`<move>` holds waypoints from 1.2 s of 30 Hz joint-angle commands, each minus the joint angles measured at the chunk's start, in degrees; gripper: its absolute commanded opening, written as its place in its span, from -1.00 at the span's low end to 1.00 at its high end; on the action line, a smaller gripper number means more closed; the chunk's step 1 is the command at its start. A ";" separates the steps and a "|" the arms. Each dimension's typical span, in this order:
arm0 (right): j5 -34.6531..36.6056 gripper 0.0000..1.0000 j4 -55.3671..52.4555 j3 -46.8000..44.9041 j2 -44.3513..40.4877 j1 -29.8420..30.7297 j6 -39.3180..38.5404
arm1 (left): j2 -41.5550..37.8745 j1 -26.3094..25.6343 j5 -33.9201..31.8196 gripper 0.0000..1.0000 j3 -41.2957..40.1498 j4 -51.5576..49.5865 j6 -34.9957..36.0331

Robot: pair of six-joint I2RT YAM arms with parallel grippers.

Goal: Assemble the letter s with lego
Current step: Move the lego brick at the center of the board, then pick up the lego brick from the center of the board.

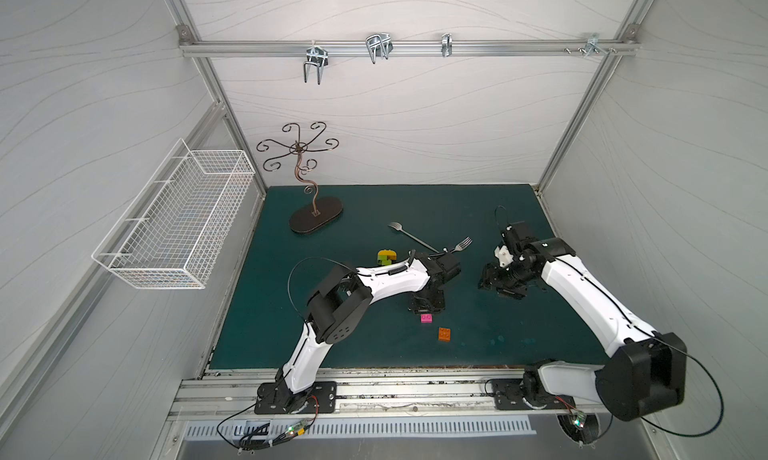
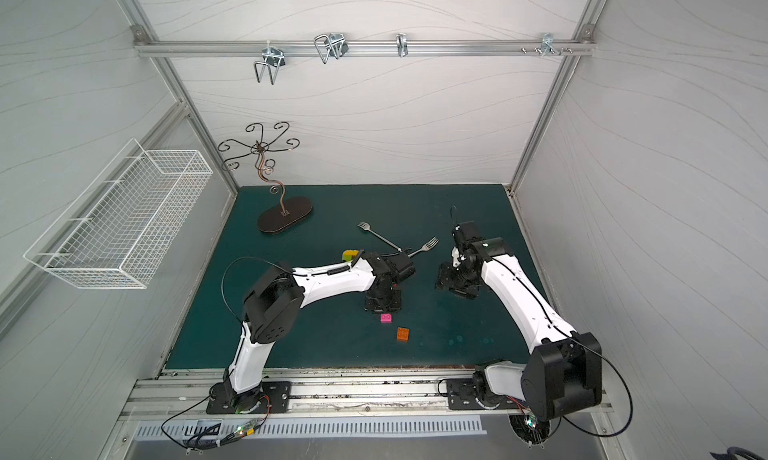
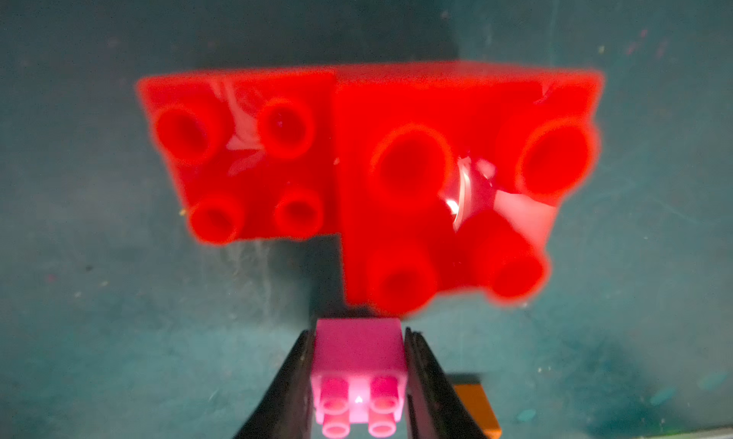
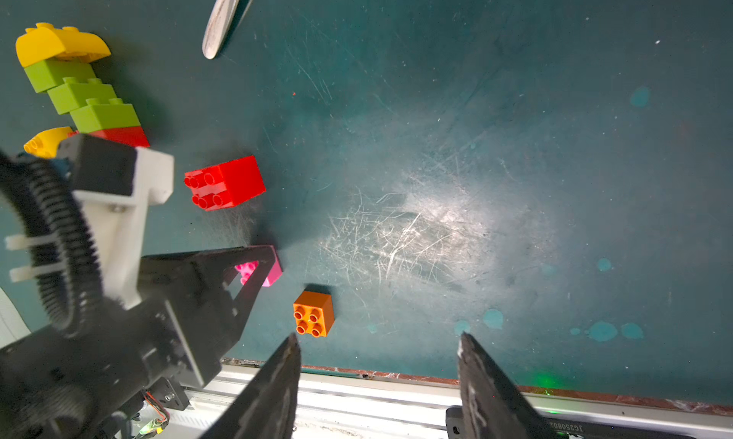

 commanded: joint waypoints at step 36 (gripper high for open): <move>5.20 0.17 10.97 -6.59 16.11 35.32 33.25 | -51.38 28.61 -1.33 0.42 -33.53 1.47 15.48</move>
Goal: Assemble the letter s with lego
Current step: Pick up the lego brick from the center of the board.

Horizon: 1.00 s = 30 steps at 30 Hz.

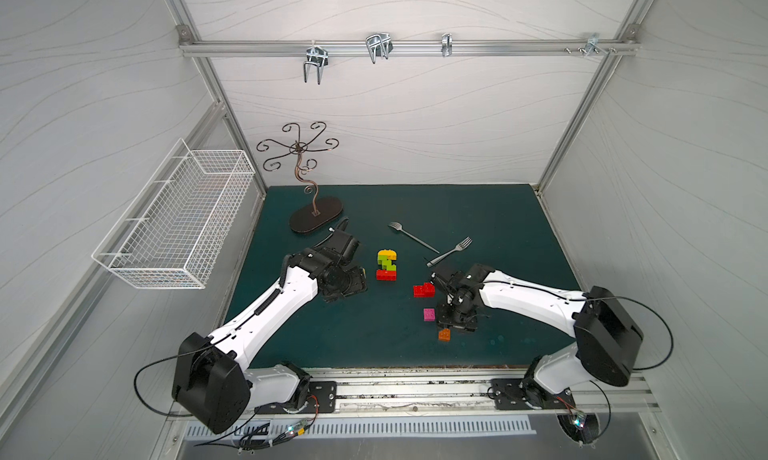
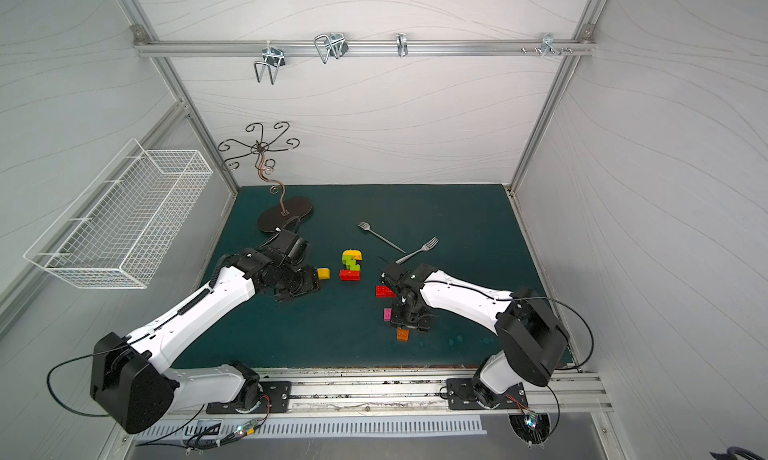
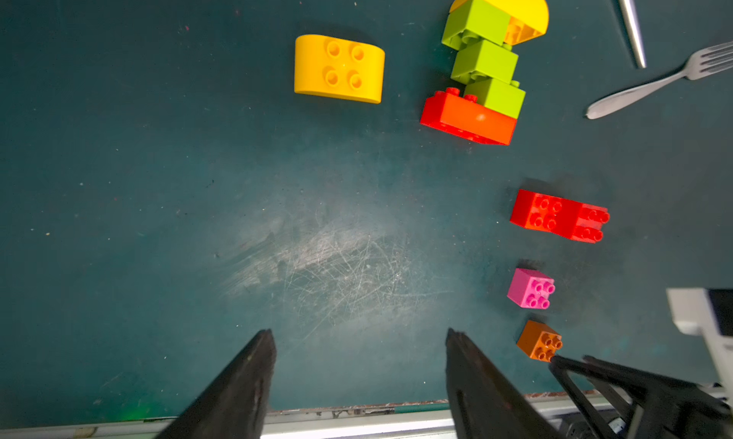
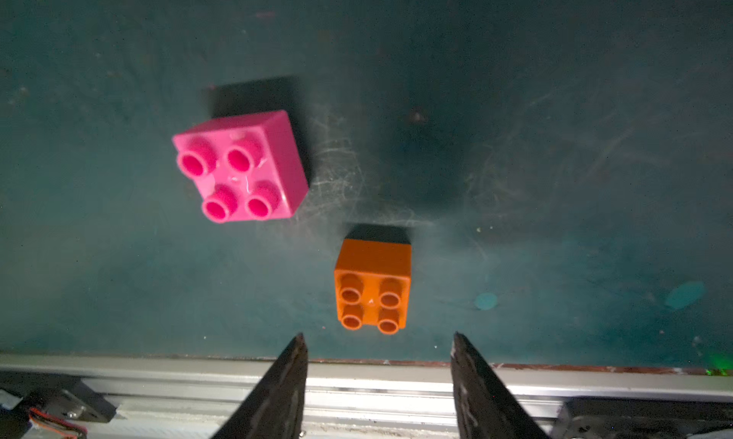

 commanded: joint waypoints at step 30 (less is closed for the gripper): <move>4.64 -0.98 -10.29 14.59 6.57 2.33 -4.20 | -1.18 3.22 1.65 0.41 0.68 0.37 2.75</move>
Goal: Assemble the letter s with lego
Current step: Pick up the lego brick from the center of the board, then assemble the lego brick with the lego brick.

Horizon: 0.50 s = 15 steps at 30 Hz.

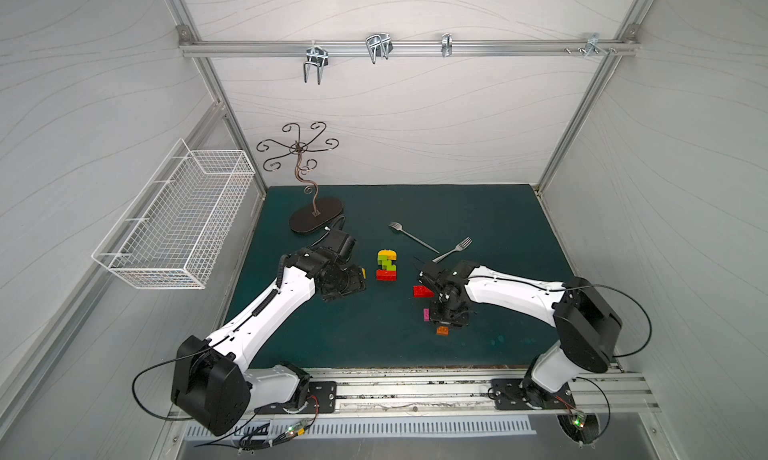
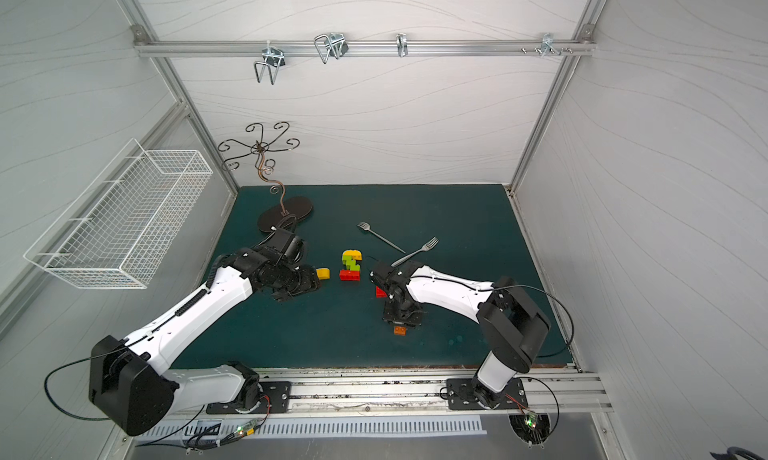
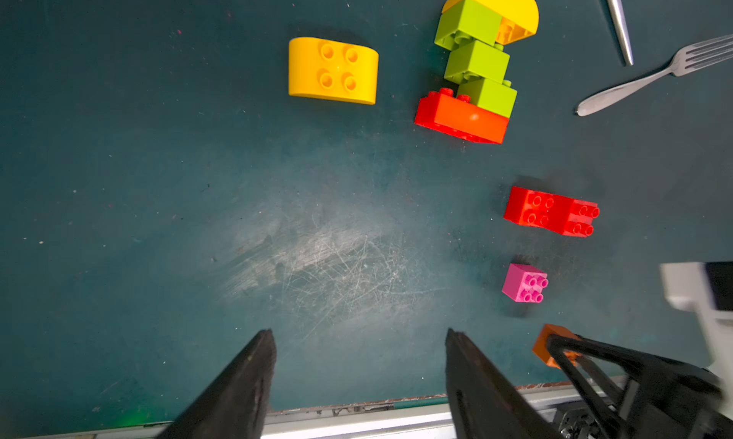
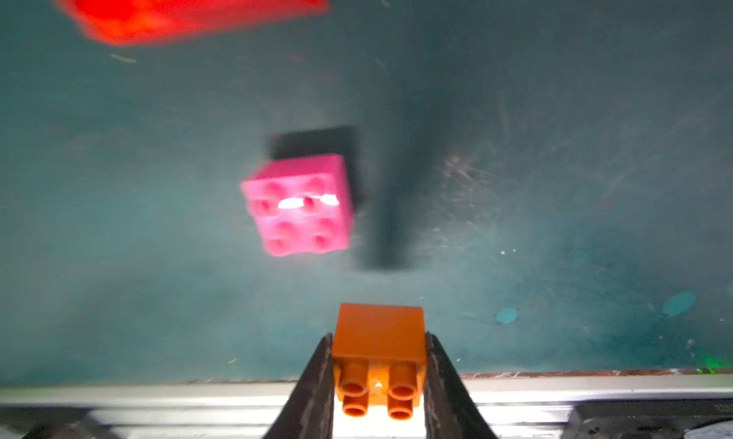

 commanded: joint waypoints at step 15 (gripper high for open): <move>-1.76 -1.00 -5.44 14.02 15.21 0.52 -7.88 | -4.29 4.07 0.53 0.41 -0.81 -0.90 2.07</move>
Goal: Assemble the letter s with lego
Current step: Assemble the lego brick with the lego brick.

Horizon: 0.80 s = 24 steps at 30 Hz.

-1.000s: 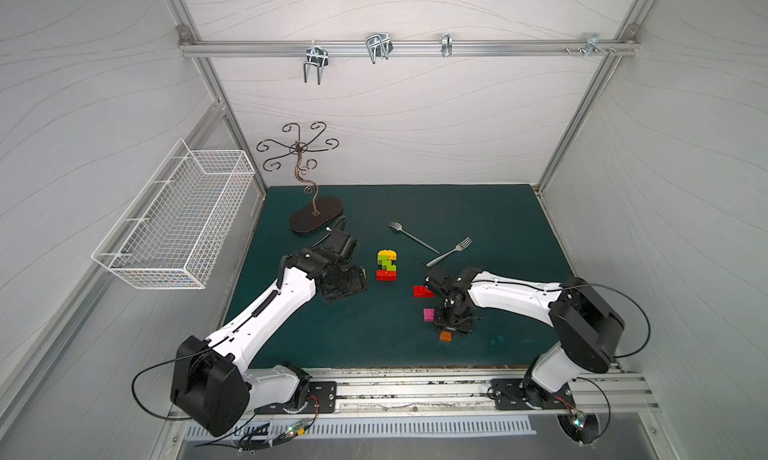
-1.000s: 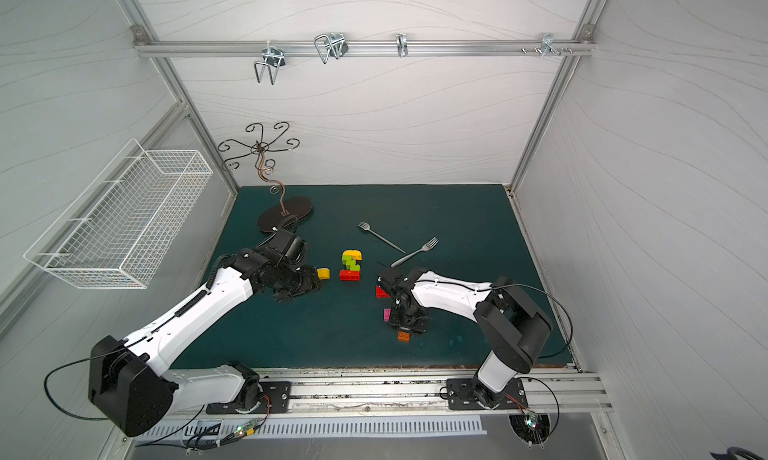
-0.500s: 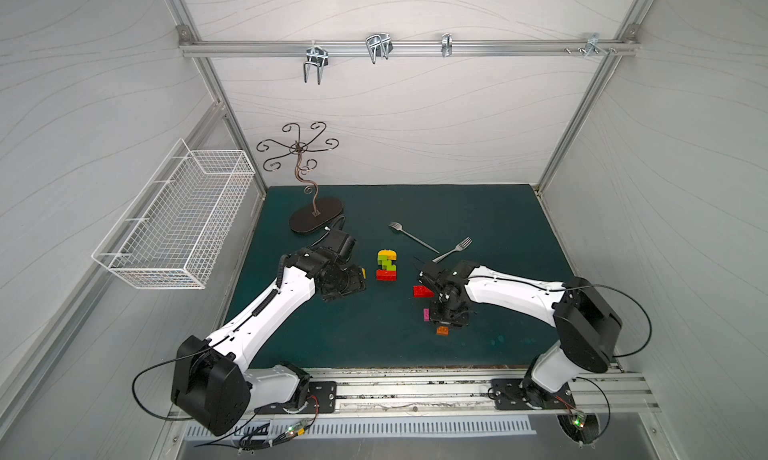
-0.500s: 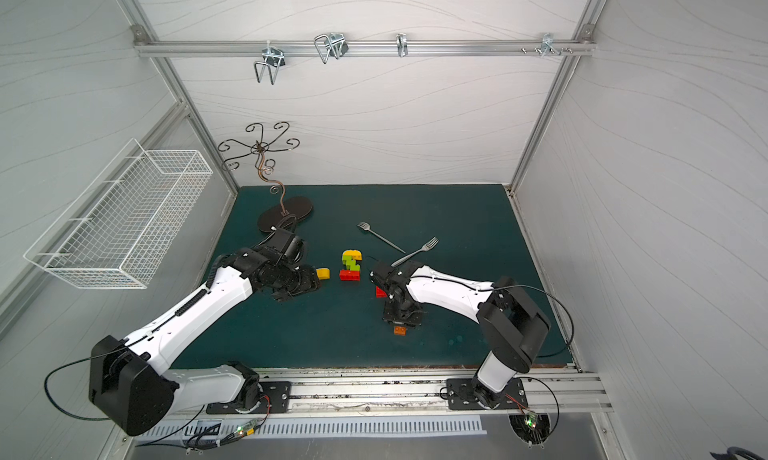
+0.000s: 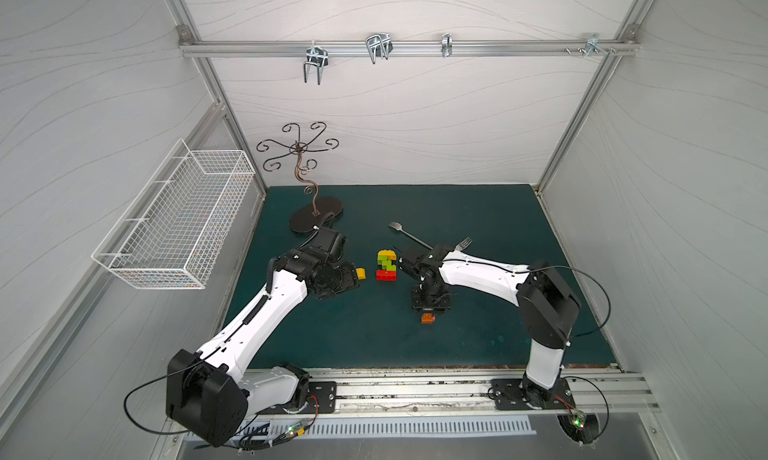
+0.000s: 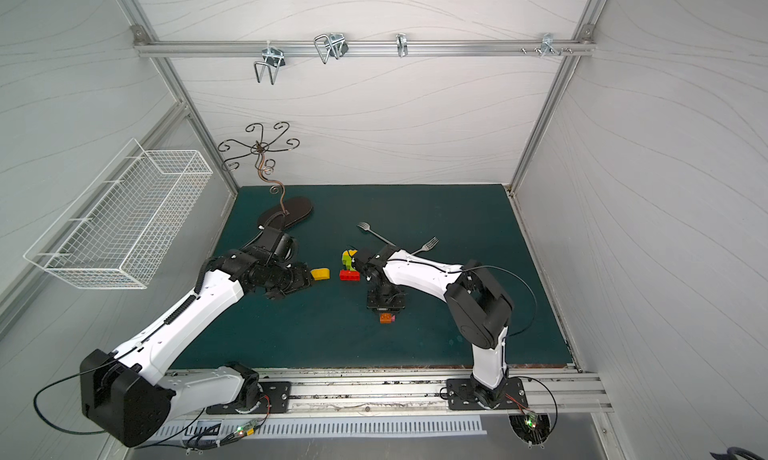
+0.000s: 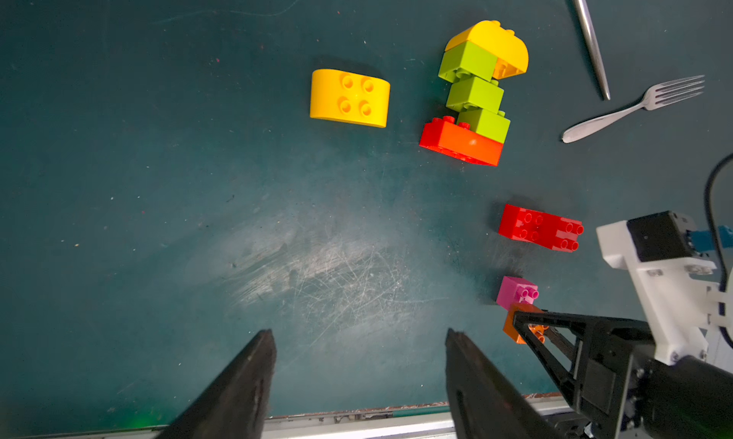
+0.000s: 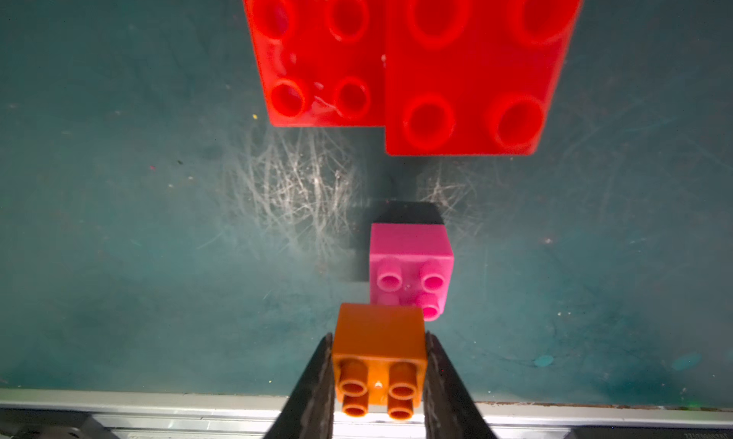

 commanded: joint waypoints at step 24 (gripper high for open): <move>-0.67 -1.00 -0.43 1.68 3.83 -3.02 -2.95 | -0.13 1.59 1.20 0.41 -0.51 0.02 0.94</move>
